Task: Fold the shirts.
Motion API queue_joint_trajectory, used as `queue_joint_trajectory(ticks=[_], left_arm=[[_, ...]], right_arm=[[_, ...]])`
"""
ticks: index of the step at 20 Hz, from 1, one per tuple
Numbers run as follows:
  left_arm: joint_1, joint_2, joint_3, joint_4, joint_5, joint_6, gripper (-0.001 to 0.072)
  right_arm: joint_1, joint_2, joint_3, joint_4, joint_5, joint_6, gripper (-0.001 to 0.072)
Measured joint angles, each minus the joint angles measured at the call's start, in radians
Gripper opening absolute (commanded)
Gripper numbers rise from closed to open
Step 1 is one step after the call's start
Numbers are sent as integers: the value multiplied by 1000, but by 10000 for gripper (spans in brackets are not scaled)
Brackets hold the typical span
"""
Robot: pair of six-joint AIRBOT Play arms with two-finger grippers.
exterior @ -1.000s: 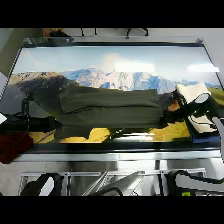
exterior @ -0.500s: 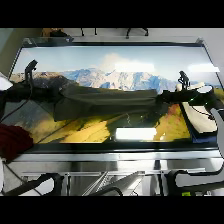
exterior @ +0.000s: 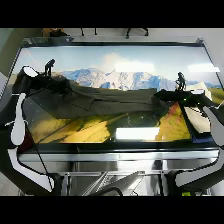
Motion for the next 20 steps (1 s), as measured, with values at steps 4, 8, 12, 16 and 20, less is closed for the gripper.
queue_joint_trajectory(ticks=[4,8,12,16,20], left_arm=[[0,-83,120,10,-64,-3,665],[0,-106,252,10,-180,-31,664],[-15,-97,337,-14,-276,-78,624],[-58,-44,278,-55,-266,-92,50],[-144,-23,208,-70,-222,-87,22]], right_arm=[[-43,-2,32,-34,7,23,545],[-64,-22,42,-45,29,35,603],[-50,-67,44,-44,76,45,552],[-8,-104,46,-32,104,53,148],[18,-119,61,-45,116,58,15]])
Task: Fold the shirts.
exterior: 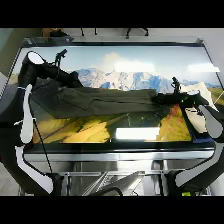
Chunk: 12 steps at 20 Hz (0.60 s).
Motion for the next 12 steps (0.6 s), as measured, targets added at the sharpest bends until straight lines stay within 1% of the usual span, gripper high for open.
queue_joint_trajectory(ticks=[2,4,7,9,11,12], left_arm=[[-63,4,-57,-5,58,4,22],[-130,5,-121,-6,139,4,22],[-256,6,-219,-10,323,7,22],[-348,3,-270,-11,476,7,22],[-438,-27,-283,-11,605,-6,22],[-476,-54,-269,-11,646,-20,22]], right_arm=[[1,8,35,17,39,4,15],[-3,36,96,46,108,26,15],[-15,110,211,77,261,101,15],[-18,172,276,84,353,151,15],[-19,236,326,93,424,200,16],[-20,265,343,96,454,225,16]])
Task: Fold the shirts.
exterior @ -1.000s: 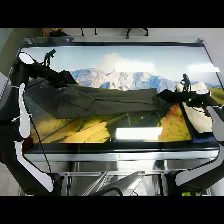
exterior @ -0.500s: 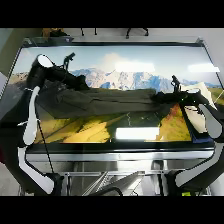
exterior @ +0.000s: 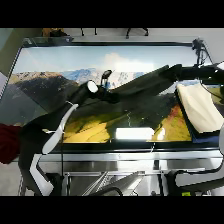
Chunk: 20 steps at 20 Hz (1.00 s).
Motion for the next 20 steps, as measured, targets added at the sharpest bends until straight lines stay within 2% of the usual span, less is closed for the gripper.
queue_joint_trajectory(ticks=[2,5,10,13,16,20], left_arm=[[-68,-72,67,0,46,-34,22],[-135,-180,209,0,32,-74,22],[-134,-225,399,3,-145,-108,19],[-44,-112,437,4,-307,-93,19],[95,76,452,5,-478,-68,21],[301,353,418,3,-607,-54,21]], right_arm=[[0,54,21,0,60,38,15],[-1,104,35,1,109,71,16],[0,114,41,2,138,96,16],[2,92,41,3,139,105,15],[30,62,40,37,123,117,15],[189,26,40,72,17,123,16]])
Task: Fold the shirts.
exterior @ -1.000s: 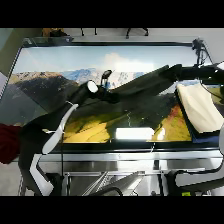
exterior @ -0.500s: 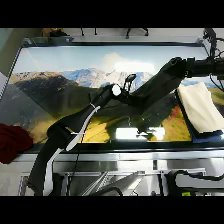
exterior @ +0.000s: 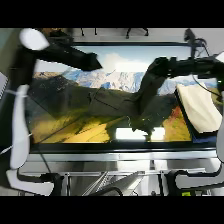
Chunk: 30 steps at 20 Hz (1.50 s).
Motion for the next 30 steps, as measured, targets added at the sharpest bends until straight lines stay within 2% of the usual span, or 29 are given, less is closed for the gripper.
queue_joint_trajectory(ticks=[3,4,6,7,10,13,17,20,22,26,30], left_arm=[[143,195,-82,0,-33,19,21],[182,249,-112,0,-39,27,21],[249,345,-180,0,-44,45,21],[275,385,-216,0,-47,54,21],[335,493,-332,1,-49,83,21],[375,574,-430,0,-35,111,21],[415,625,-491,0,-4,133,21],[433,637,-505,1,10,137,21],[437,640,-508,0,11,139,21],[441,642,-511,0,6,142,21],[440,643,-512,0,-5,142,21]], right_arm=[[188,-61,0,9,-156,-24,19],[254,-92,0,5,-216,-32,54],[396,-179,0,-4,-346,-61,484],[464,-227,0,-10,-413,-77,513],[596,-325,1,7,-560,-115,513],[588,-315,4,16,-588,-148,514],[417,-219,5,-26,-500,-148,516],[250,-175,1,-159,-391,-60,525],[154,-172,-19,-259,-325,-7,689],[40,-216,-78,-361,-244,34,689],[29,-309,-103,-395,-217,38,688]])
